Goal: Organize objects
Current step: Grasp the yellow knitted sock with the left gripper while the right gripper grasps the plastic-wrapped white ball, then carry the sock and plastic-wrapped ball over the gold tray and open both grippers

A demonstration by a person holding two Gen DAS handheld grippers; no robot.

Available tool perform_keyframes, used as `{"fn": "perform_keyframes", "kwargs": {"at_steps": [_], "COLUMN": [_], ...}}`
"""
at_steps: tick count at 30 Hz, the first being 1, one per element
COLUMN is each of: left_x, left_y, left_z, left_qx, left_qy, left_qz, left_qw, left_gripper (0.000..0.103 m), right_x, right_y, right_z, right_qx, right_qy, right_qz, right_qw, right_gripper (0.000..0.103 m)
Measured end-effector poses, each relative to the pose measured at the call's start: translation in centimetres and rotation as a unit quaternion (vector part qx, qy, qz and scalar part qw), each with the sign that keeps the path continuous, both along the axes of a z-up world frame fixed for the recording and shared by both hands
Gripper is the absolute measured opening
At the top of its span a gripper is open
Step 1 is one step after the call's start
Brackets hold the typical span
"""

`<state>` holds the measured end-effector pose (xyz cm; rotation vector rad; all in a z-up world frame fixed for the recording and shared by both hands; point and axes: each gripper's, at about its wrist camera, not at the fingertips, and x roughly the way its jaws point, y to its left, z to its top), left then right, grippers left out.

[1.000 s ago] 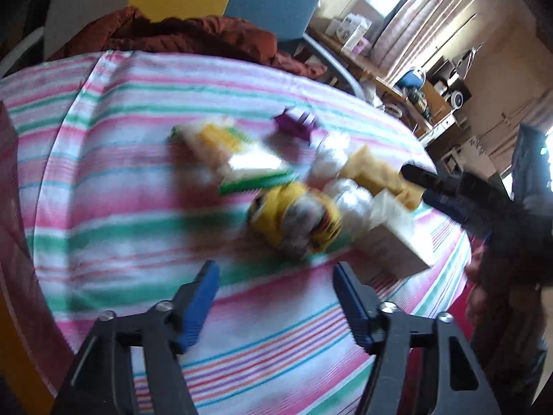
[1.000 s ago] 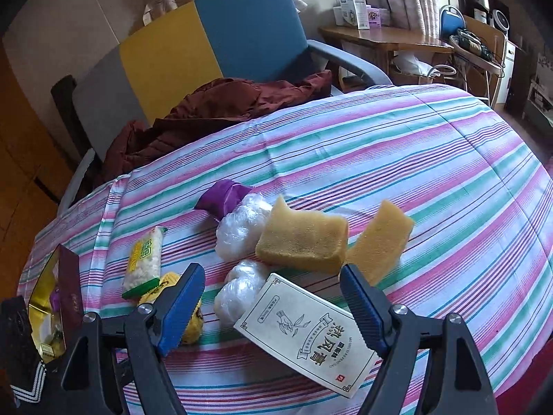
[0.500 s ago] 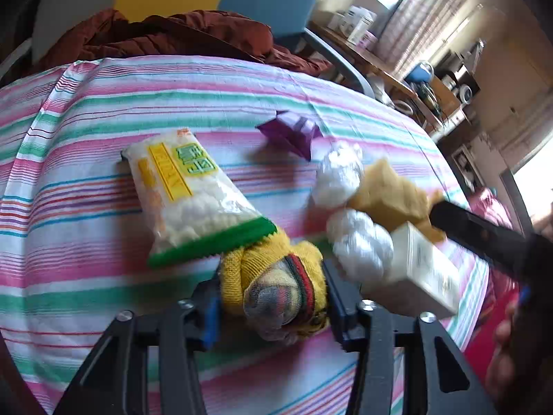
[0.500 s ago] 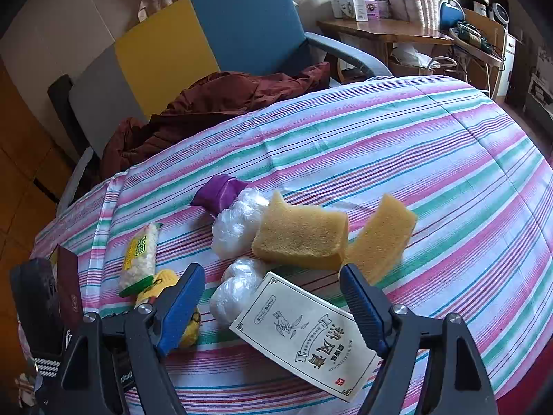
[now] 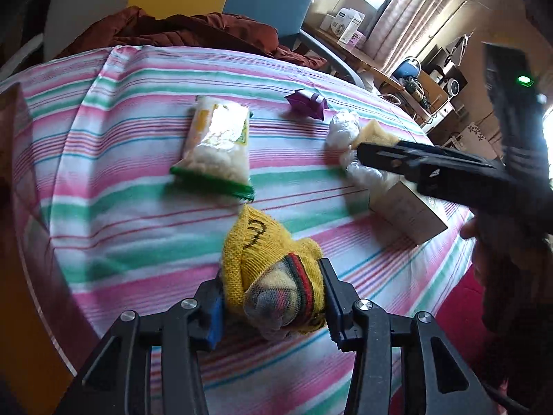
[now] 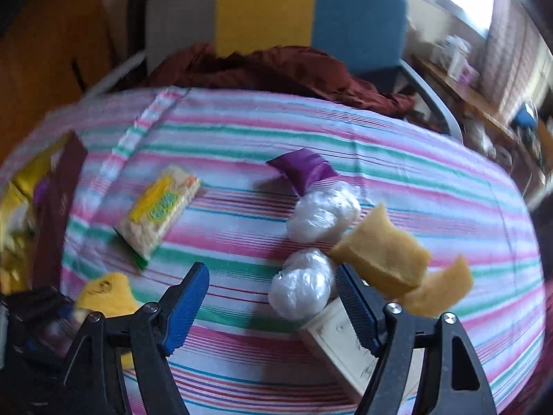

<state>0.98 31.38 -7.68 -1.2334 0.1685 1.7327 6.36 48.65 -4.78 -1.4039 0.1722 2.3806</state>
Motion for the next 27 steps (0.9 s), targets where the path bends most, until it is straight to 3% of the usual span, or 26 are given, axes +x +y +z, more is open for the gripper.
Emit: {"fn": "perform_keyframes", "kwargs": {"at_steps": [4,6,8,9,11,16,19,27], "left_x": [0.5,0.6,0.7,0.7,0.8,0.9,1.1,2.4], "left_y": [-0.6,-0.8,-1.0,-1.0,-0.9,-0.9,-1.0,-1.5], "left_z": [0.1,0.1,0.1,0.1,0.0,-0.2,0.0,0.8], "left_qx": [-0.004,-0.004,-0.002,-0.002,-0.001,0.001,-0.003,-0.015], "left_qy": [0.008,0.008,0.009,0.011,0.016,0.028,0.033,0.063], "left_qz": [-0.005,-0.006,-0.007,-0.008,-0.009,-0.011,-0.006,-0.005], "left_qw": [0.9999,0.9999,0.9999,0.9999,0.9998,0.9996,0.9994,0.9979], "left_gripper": [0.048,0.048,0.048,0.048,0.048,0.048,0.048,0.047], "right_x": [-2.4,-2.6,-2.1,-1.9,-1.3,1.0,1.3,-0.3], "right_y": [0.6,1.2,1.8,1.7,1.4,0.6,-1.2,-5.3], "right_z": [-3.5,-4.9,-4.6,-4.4,-4.3,-2.4,-2.1,-3.6], "right_qx": [0.066,0.069,0.022,0.025,0.024,-0.078,-0.095,-0.030], "right_qy": [-0.124,-0.154,-0.139,-0.134,-0.127,-0.033,-0.015,-0.051], "right_qz": [0.021,0.028,0.032,0.030,0.024,0.009,0.026,0.076], "right_qw": [0.990,0.985,0.990,0.990,0.991,0.996,0.995,0.995], "right_gripper": [0.074,0.070,0.040,0.037,0.037,0.037,0.037,0.037]}}
